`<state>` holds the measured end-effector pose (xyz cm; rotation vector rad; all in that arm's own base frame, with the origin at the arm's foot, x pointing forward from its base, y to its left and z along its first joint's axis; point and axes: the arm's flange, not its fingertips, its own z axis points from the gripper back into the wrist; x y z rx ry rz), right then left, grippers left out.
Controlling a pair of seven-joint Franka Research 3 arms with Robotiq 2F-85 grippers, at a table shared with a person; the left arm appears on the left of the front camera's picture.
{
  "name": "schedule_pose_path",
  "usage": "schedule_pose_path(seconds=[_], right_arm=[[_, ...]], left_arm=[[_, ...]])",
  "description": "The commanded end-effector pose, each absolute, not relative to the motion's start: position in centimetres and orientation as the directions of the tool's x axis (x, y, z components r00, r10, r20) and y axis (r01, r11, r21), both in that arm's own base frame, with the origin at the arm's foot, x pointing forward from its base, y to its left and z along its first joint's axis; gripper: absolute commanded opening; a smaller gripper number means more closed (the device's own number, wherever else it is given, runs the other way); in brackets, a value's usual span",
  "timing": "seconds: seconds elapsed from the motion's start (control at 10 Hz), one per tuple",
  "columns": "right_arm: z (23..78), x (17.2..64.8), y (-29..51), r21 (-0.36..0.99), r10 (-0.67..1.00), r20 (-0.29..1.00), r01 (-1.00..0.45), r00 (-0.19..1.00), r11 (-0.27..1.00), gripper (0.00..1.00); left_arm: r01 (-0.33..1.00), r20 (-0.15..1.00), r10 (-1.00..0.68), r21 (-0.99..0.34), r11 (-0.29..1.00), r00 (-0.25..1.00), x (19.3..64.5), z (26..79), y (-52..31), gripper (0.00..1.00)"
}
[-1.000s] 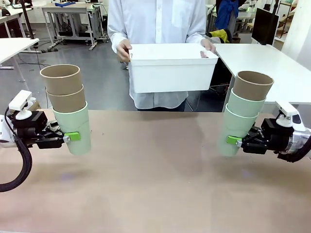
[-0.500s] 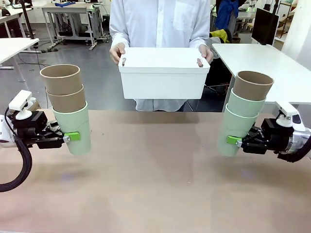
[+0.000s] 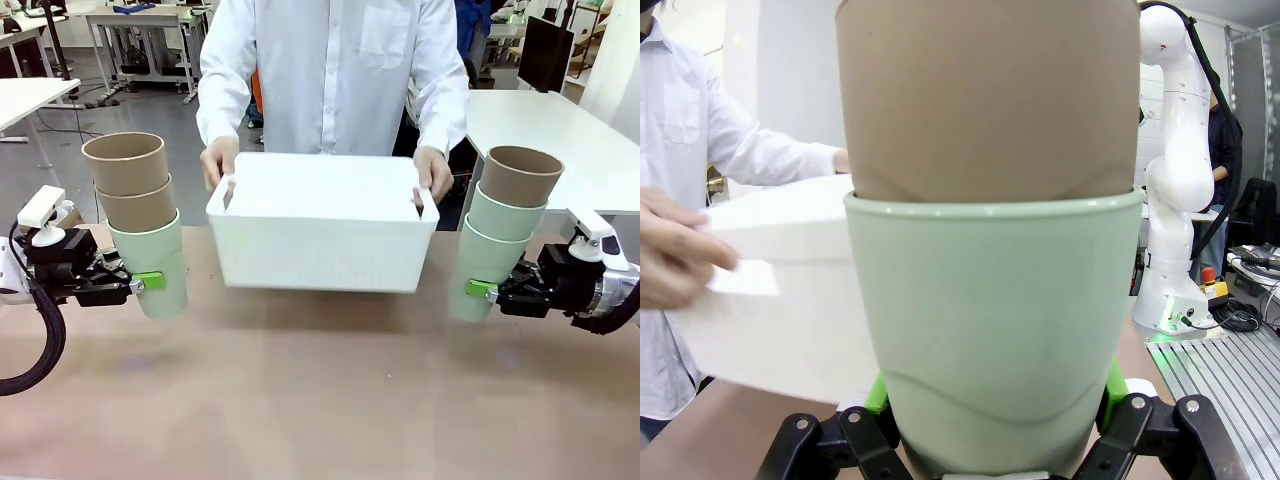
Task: Stack the cups and store them in the basket.
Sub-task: Place the stack of Reusable plastic cups into the Pantry Basket.
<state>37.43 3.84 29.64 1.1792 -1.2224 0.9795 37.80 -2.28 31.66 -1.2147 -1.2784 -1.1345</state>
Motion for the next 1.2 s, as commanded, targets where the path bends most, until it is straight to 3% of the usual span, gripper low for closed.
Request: schedule_pose_path(seconds=[0.0,1.1], right_arm=[[30.09,37.53,3.85,0.115,-0.058,0.993,-0.98,0.107,0.161,0.85],[30.09,37.53,3.85,0.115,-0.058,0.993,-0.98,0.107,0.161,0.85]], left_arm=[[0.999,0.998,0.069,-0.002,0.053,-0.002,37.8,32.18,-2.35,0.85],[0.999,0.998,0.069,-0.002,0.053,-0.002,37.8,32.18,-2.35,0.85]])
